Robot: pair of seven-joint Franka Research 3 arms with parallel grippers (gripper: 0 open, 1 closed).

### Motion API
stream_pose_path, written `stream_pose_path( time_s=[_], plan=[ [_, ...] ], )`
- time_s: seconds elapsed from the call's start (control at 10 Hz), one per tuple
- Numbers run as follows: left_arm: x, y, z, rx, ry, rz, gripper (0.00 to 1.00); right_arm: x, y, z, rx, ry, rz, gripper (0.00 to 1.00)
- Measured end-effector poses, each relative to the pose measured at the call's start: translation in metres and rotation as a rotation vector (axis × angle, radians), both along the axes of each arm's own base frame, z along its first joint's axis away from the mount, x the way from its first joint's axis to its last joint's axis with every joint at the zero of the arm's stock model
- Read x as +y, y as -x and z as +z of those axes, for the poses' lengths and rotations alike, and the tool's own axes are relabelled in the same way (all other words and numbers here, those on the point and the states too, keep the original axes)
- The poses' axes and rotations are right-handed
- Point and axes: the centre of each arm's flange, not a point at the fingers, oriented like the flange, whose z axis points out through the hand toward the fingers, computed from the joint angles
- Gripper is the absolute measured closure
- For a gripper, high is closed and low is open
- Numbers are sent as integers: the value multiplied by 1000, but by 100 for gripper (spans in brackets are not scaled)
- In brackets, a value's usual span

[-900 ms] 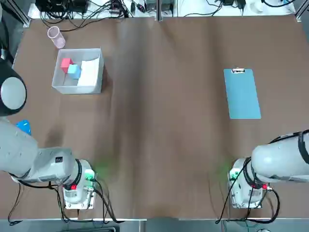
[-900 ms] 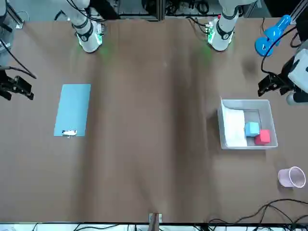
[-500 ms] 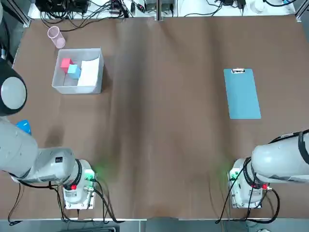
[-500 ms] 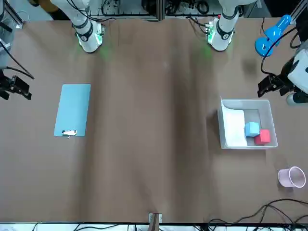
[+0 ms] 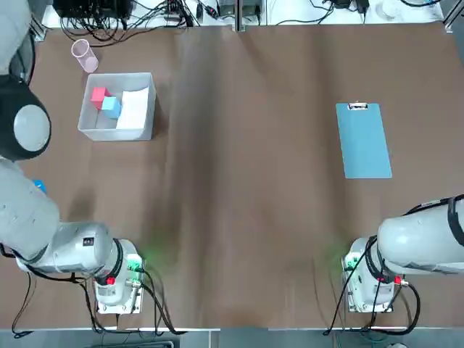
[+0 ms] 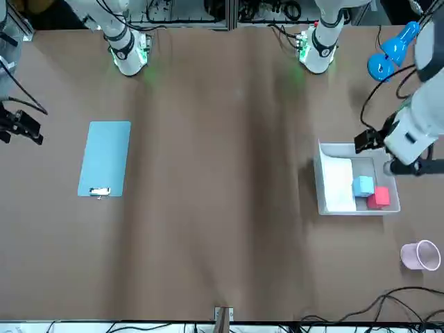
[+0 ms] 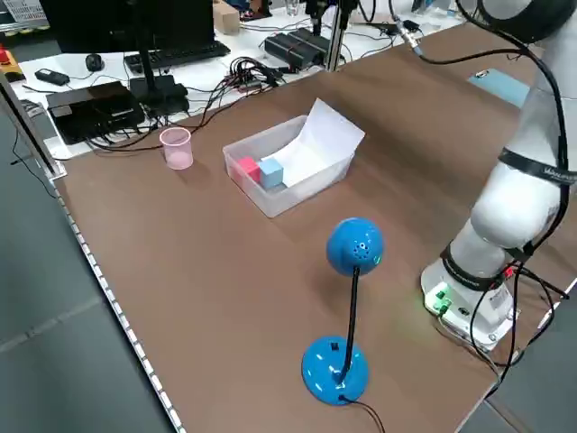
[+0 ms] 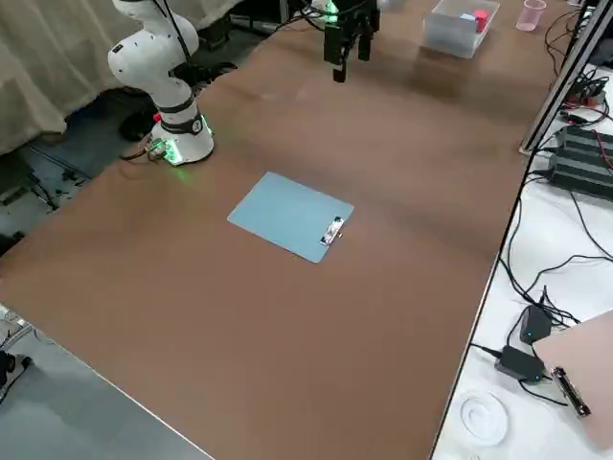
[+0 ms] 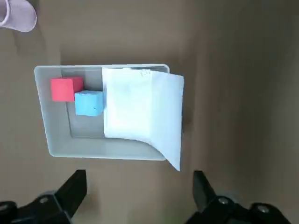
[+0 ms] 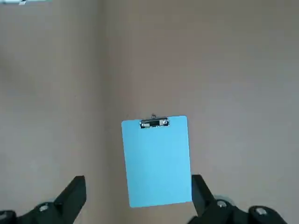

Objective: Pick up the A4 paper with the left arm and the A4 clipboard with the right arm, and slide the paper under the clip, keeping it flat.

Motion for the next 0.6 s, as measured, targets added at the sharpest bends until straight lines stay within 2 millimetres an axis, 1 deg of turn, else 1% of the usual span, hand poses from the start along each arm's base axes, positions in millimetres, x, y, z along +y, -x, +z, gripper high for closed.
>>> stream_pose_path(
  time_s=[0.1, 0.2, 0.3, 0.4, 0.5, 0.6],
  plan=[
    [-26, 2, -23, 21, -55, 4, 0, -2, 0, 1, -7, -6, -117, 1],
    [-60, 8, -53, 39, -123, 21, 0, -5, 0, -1, -8, -13, -245, 2],
    [-98, 18, -88, 39, -202, 50, 0, -8, -2, -5, -7, -18, -350, 1],
    [-132, 31, -126, 33, -278, 74, 0, -8, -5, -9, -10, -21, -410, 0],
    [-152, 40, -160, 25, -324, 93, 0, -10, -9, -15, -18, -25, -440, 0],
    [-156, 42, -185, 13, -333, 107, 0, -13, -15, -27, -24, -27, -469, 0]
  ],
)
